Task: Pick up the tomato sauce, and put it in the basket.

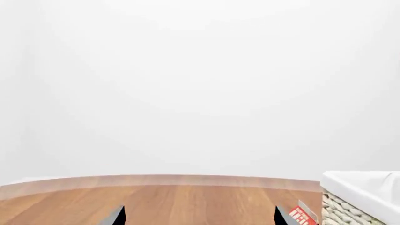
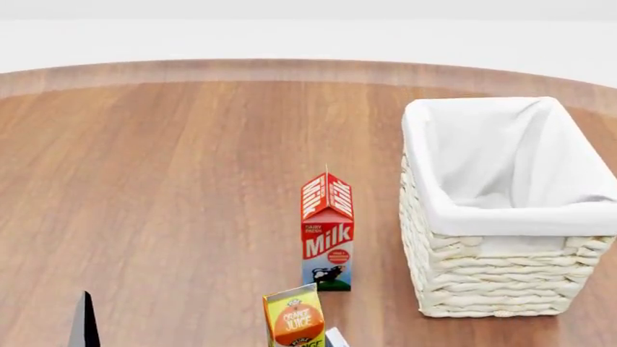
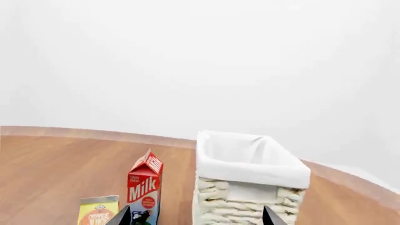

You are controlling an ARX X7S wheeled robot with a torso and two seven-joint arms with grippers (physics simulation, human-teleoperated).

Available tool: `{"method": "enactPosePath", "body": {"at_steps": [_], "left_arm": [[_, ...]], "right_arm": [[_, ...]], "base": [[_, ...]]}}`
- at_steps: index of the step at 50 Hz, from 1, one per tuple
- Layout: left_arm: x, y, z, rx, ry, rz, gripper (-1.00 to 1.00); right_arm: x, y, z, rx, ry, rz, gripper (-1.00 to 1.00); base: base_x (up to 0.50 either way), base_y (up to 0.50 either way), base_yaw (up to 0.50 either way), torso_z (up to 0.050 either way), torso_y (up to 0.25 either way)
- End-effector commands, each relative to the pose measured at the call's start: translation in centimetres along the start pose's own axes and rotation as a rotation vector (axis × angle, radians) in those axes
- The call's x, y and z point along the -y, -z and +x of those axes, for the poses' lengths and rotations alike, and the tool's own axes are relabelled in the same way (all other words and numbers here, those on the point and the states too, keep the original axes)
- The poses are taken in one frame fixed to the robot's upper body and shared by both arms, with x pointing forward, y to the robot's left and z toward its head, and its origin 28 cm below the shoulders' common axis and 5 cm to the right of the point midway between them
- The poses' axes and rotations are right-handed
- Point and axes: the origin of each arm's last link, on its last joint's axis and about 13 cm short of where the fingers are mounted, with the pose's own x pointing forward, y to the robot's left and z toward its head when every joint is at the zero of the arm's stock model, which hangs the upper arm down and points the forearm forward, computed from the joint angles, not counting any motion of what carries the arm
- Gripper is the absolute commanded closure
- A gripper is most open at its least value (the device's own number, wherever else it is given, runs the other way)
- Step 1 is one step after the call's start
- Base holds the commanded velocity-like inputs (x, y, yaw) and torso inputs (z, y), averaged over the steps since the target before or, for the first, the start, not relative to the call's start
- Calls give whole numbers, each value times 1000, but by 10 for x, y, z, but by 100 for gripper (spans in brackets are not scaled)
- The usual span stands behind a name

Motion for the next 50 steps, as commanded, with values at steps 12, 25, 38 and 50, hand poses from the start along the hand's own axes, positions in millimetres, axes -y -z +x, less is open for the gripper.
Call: {"method": "enactPosePath", "body": {"at_steps": [12, 25, 38, 50], "left_arm": [[1, 4, 1, -8, -4, 6, -100], [1, 5, 2, -11, -7, 7, -100], [2, 7, 2, -19, 0, 5, -100], [2, 8, 2, -25, 4, 3, -100]], "right_arm": [[-12, 71, -37, -214, -21, 67, -100], [-22, 94, -47, -268, -41, 86, -100], [-31, 110, -51, -343, -47, 116, -100], [-37, 112, -49, -336, -76, 120, -100]], "base": [[0, 0, 0, 0, 0], [0, 0, 0, 0, 0], [0, 0, 0, 0, 0], [0, 0, 0, 0, 0]]}}
